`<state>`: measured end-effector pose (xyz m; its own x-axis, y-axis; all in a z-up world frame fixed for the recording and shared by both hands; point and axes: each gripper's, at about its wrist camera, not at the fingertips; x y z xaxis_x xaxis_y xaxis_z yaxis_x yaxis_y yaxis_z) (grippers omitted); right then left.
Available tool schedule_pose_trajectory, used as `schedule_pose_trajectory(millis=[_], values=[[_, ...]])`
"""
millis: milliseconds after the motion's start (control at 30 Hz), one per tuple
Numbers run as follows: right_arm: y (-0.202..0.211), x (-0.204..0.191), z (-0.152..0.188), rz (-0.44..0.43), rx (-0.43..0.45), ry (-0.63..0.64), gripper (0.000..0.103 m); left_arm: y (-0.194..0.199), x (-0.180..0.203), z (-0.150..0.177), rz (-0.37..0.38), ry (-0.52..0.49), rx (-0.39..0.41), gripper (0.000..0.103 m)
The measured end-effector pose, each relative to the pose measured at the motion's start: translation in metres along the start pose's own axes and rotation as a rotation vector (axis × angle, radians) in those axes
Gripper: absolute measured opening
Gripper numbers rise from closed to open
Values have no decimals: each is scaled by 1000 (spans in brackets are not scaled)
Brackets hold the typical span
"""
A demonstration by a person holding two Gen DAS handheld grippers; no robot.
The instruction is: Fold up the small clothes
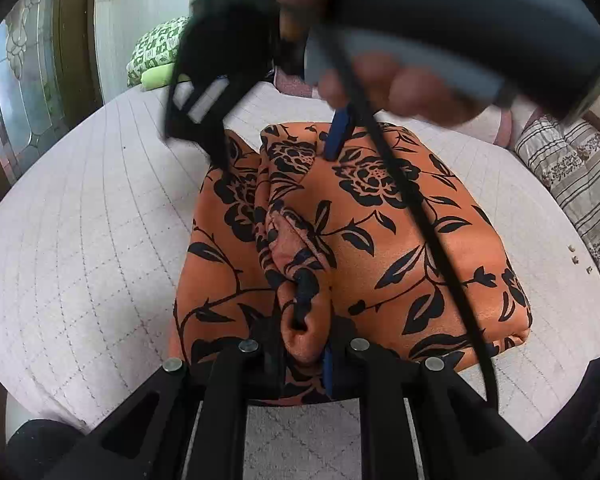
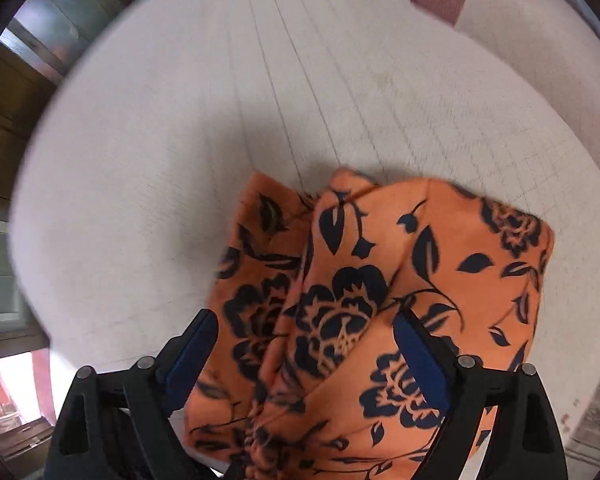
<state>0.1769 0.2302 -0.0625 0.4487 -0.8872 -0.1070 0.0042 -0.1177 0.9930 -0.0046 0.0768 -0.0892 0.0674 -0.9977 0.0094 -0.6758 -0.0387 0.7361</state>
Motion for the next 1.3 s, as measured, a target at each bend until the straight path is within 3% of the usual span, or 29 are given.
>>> schedule_pose_trajectory(millis=[67,300,433,633,733,800,867,900,1000,1133,1300], values=[[-13,-1,-2,81,-34,4,77,0,-2,0,6,5,-1,14],[-15,9,-6,122,-41,8,45,-1,-7,-2,14,13,1,14],[-3,22,-5,70,23,-4,32,7,-6,-2,10,5,24,14],[40,40,17,-89,179,-29,23,53,-17,1,4,28,159,14],[59,39,27,-182,242,-17,23,63,-28,4,-15,61,171,14],[54,39,26,-226,241,-42,28,43,-39,8,9,111,65,14],[27,36,24,-299,210,-26,49,23,-50,14,23,175,-43,17],[19,34,22,-347,198,-19,73,16,-57,17,40,208,-77,18],[16,40,34,-445,264,-38,74,14,-68,18,89,266,-108,20],[41,80,58,-568,349,-103,74,16,-80,22,139,314,-123,20],[59,131,118,-712,455,-182,75,27,-86,25,153,346,-132,21]])
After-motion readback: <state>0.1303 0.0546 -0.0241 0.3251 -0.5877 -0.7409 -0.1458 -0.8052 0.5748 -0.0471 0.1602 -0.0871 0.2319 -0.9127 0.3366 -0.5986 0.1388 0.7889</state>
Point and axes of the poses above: each gripper's, at about its wrist camera, not at the fingertips, and y roughly against the way its jaws point, x to its right, z to its underside, and after that the axes turned 6 degrees about -z, right-handed
